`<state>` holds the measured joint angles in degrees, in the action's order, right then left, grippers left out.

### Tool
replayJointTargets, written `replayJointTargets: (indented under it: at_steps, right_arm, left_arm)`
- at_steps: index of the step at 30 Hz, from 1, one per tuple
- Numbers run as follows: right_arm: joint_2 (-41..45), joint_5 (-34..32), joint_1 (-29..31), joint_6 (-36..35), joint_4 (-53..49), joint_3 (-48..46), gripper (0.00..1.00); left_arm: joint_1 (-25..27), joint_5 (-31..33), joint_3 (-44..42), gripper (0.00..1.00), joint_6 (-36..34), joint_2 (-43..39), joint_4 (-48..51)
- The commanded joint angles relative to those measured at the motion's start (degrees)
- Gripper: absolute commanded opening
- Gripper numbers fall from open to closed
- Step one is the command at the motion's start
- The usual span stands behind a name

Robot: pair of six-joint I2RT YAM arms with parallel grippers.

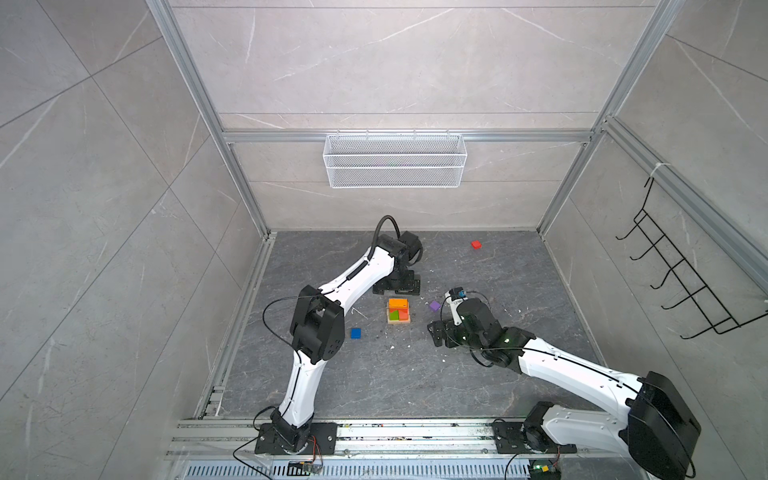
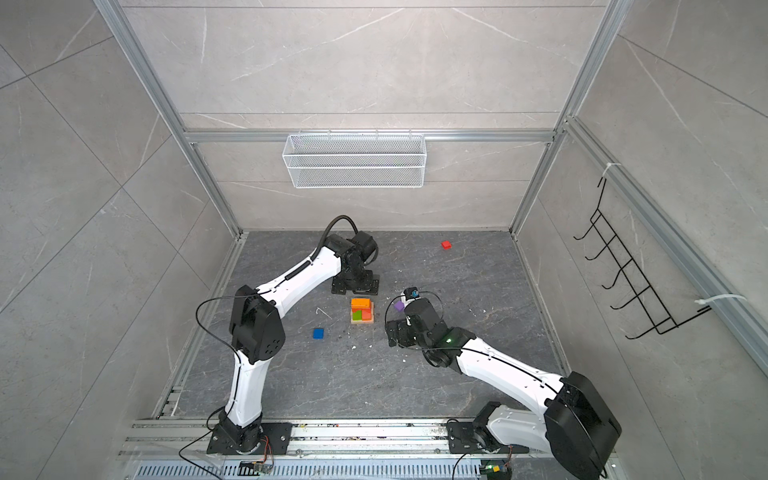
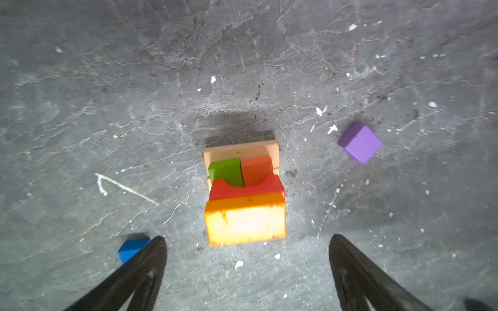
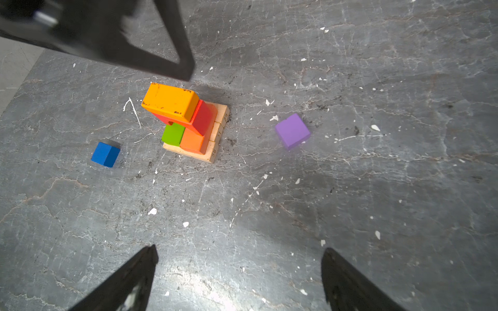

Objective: Build the wood block tower
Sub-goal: 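Open the left gripper and raise it off the yellow-orange bar, then move the left gripper over the blue cube beside the stack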

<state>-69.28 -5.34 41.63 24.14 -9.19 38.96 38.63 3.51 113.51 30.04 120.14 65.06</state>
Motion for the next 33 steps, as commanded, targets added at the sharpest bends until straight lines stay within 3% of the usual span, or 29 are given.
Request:
replayJointTargets:
  at_steps: [1, 21, 33]
  right_arm:
    - [-0.75, -0.56, 0.41, -0.16, 0.52, 1.07, 0.96]
    - [-3.37, 0.32, 0.48, -0.23, 0.98, 3.31, 0.94]
    - [-4.05, 0.86, 0.48, 0.02, 1.0, 3.69, 0.93]
  left_arm:
    - [0.27, 2.18, -2.65, 0.95, -1.52, -6.84, 0.23]
    - [-5.6, 4.98, -29.57, 0.94, -1.3, -27.21, -6.34]
    - [-11.33, 0.39, -42.92, 0.89, -1.31, -29.32, -11.72]
